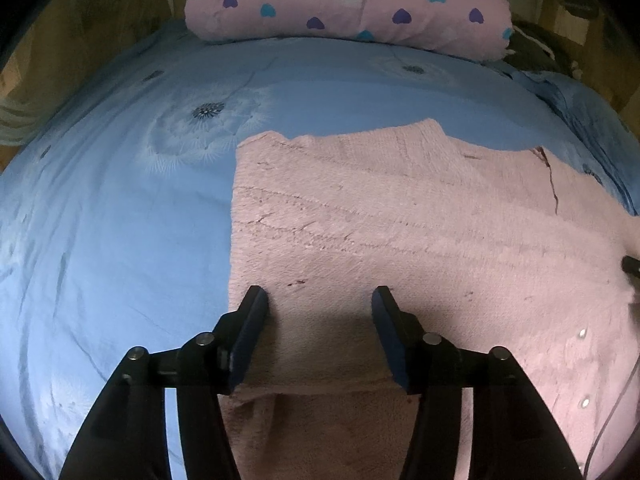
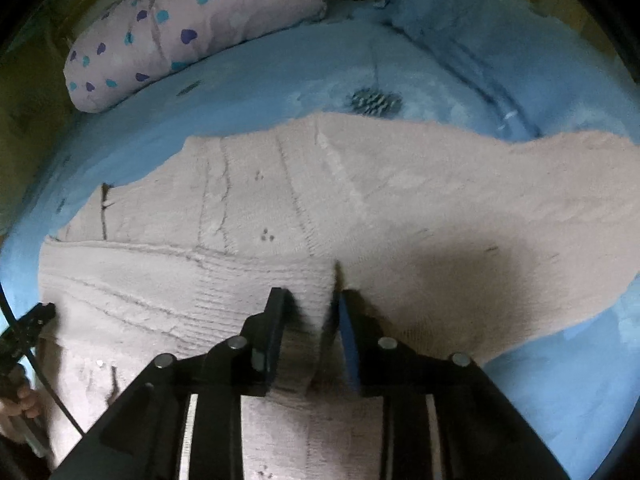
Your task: Fold small clothes
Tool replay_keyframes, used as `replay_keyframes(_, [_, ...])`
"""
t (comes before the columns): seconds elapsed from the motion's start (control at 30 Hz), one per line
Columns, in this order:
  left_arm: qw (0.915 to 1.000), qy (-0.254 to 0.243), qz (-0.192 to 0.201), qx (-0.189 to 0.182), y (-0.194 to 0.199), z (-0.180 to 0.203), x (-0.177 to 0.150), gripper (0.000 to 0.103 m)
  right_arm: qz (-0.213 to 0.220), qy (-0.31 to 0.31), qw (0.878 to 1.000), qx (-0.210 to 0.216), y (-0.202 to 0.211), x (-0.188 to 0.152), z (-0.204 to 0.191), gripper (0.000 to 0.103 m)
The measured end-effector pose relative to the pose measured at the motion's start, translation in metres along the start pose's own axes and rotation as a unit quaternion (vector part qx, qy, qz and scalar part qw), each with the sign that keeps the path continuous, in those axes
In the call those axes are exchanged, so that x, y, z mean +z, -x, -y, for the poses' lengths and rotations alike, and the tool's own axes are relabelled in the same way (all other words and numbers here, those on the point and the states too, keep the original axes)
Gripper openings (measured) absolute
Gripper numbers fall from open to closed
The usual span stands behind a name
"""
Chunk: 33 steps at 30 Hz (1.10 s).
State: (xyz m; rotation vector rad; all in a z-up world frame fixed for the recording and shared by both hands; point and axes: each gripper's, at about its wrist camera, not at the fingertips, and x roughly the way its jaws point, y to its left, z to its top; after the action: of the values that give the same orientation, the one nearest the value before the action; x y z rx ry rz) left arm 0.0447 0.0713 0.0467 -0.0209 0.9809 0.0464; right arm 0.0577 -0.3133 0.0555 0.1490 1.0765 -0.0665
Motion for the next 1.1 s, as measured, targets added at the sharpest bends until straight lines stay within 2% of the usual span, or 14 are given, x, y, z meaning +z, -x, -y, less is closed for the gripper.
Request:
replay_keyframes(0.1, [0.9989, -0.042, 0.015, 0.014, 0.000, 0.014, -0.004, 0.036, 0.040, 0.014, 0.986, -0.158, 0.020, 0.007, 0.013, 0.040])
replay_keyframes(0.17, [0.9953, -0.086, 0.036, 0.025, 0.008, 0.030, -0.010, 0.036, 0.063, -0.022, 0.979, -0.190, 0.041, 0.016, 0.041, 0.040])
replay_keyframes(0.23, [0.9905, -0.116, 0.071, 0.022, 0.021, 0.049, -0.016, 0.036, 0.103, -0.096, 0.971, -0.193, 0.075, 0.026, 0.087, 0.045])
replay_keyframes(0.27, [0.9870, -0.133, 0.090, 0.010, 0.031, 0.066, -0.020, 0.036, 0.125, -0.127, 0.965, -0.190, 0.090, 0.028, 0.110, 0.054])
replay_keyframes(0.4, [0.9797, -0.147, 0.116, -0.071, 0.058, 0.135, -0.020, 0.036, 0.238, -0.247, 0.923, -0.175, 0.142, 0.014, 0.218, 0.078])
replay_keyframes(0.5, [0.9751, -0.140, 0.106, -0.135, 0.061, 0.192, -0.012, 0.033, 0.219, -0.312, 0.908, -0.175, 0.136, 0.000, 0.294, 0.078])
replay_keyframes(0.57, [0.9688, -0.160, 0.098, -0.161, 0.058, 0.232, -0.010, 0.013, 0.196, -0.346, 0.901, -0.173, 0.119, -0.009, 0.332, 0.078])
replay_keyframes(0.7, [0.9595, -0.191, 0.037, -0.203, 0.031, 0.293, -0.013, 0.005, 0.143, -0.419, 0.891, -0.106, 0.066, -0.026, 0.392, 0.076])
replay_keyframes(0.73, [0.9601, -0.195, 0.024, -0.199, 0.022, 0.302, -0.016, 0.005, 0.143, -0.437, 0.883, -0.091, 0.054, -0.031, 0.402, 0.076])
replay_keyframes(0.83, [0.9640, -0.193, 0.031, -0.180, 0.012, 0.312, -0.023, 0.005, 0.205, -0.454, 0.862, -0.091, 0.044, -0.032, 0.411, 0.081])
replay_keyframes(0.93, [0.9654, -0.175, 0.032, -0.190, 0.006, 0.313, -0.019, 0.005, 0.227, -0.442, 0.861, -0.108, 0.037, -0.023, 0.410, 0.086])
replay_keyframes(1.0, [0.9650, -0.167, 0.030, -0.200, 0.003, 0.309, -0.018, 0.005, 0.240, -0.425, 0.863, -0.128, 0.034, -0.020, 0.405, 0.080])
replay_keyframes(1.03, [0.9647, -0.164, 0.029, -0.204, 0.002, 0.308, -0.019, 0.005, 0.247, -0.427, 0.860, -0.132, 0.034, -0.020, 0.403, 0.066])
replay_keyframes(1.1, [0.9642, -0.157, 0.028, -0.212, 0.000, 0.304, -0.017, 0.005, 0.271, -0.448, 0.845, -0.112, 0.038, -0.027, 0.415, 0.027])
